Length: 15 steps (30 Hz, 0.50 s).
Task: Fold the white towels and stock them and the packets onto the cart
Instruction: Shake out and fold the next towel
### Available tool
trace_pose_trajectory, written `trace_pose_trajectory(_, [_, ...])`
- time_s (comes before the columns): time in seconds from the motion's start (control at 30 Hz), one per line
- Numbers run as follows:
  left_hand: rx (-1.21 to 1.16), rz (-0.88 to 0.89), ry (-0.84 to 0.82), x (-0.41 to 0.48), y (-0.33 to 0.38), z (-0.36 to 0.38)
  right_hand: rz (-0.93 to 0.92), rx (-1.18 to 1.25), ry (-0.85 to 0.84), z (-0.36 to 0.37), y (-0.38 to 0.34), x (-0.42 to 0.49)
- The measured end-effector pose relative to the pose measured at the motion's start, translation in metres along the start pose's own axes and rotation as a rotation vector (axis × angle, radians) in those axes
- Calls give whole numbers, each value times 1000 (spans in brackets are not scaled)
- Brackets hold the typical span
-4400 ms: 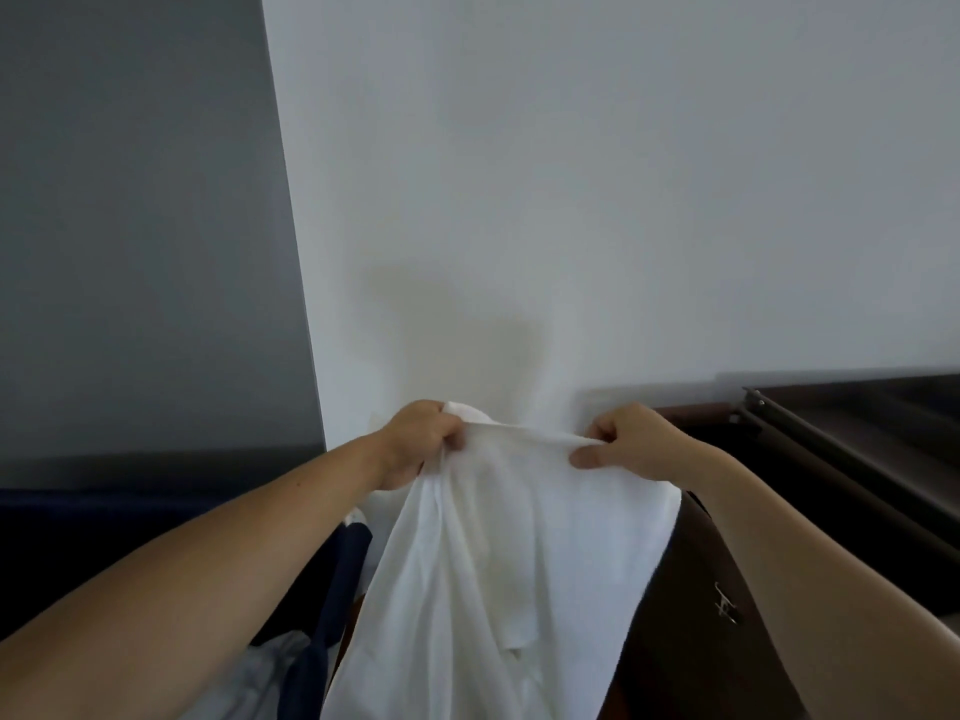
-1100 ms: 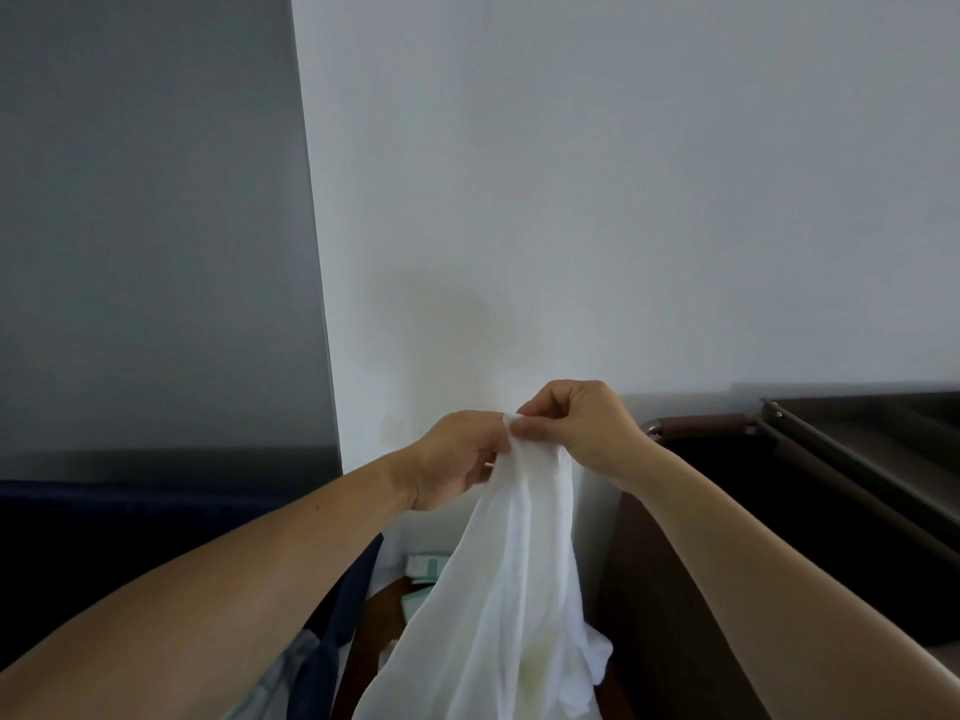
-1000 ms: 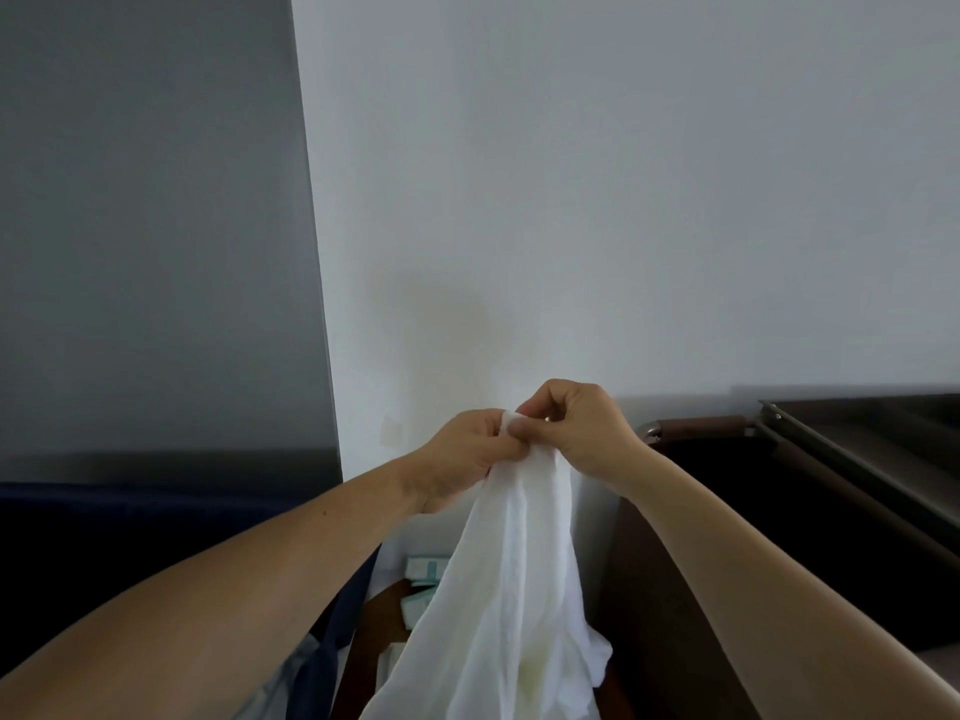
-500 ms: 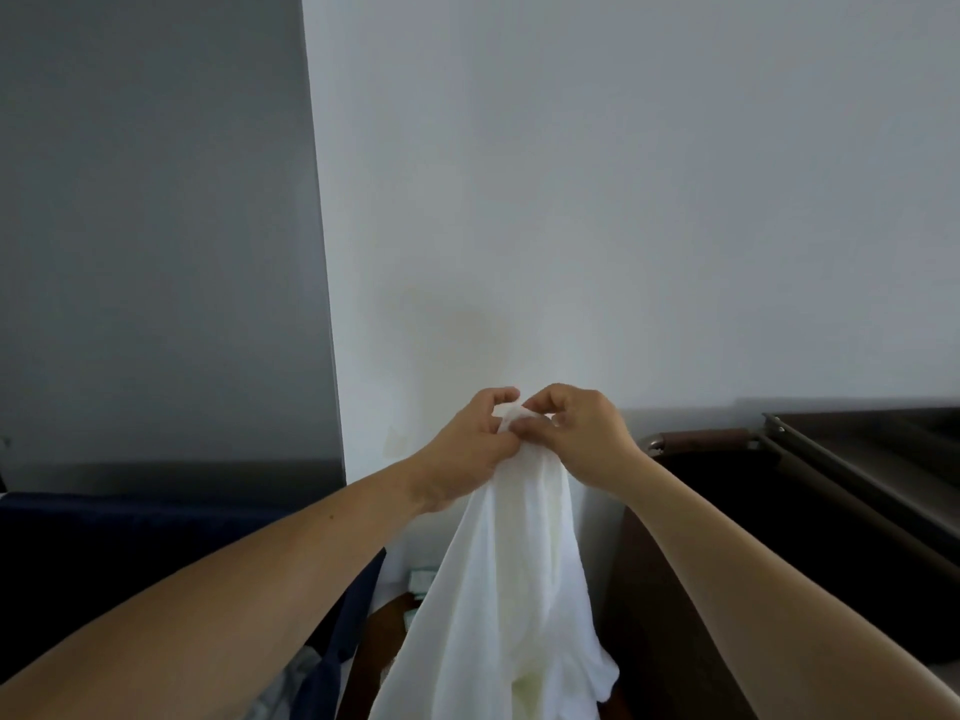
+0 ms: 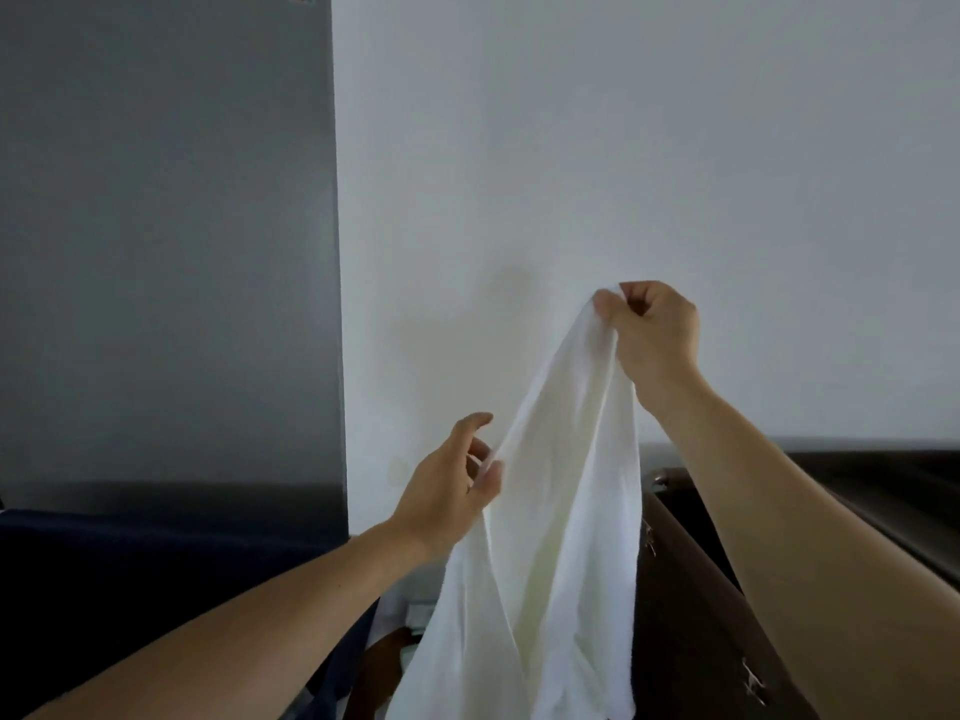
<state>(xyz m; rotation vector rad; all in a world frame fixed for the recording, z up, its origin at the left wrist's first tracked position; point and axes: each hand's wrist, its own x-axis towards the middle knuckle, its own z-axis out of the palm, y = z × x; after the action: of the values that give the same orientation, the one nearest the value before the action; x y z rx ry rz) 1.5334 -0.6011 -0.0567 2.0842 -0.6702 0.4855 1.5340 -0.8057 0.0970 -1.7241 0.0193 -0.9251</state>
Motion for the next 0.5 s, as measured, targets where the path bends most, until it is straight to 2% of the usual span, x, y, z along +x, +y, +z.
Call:
trace_pose_trajectory(0.13, [201, 287, 51, -5, -2, 7, -45, 66, 9, 6, -11, -3])
trace_pose_trajectory(0.2, [207, 336, 84, -3, 0, 14, -80, 59, 0, 9, -23, -2])
trace_pose_trajectory(0.37, [187, 188, 71, 0, 0, 27, -76, 81, 6, 9, -33, 3])
trace_pose_trajectory(0.5, [230, 85, -42, -2, -9, 25, -77, 50, 11, 6, -27, 1])
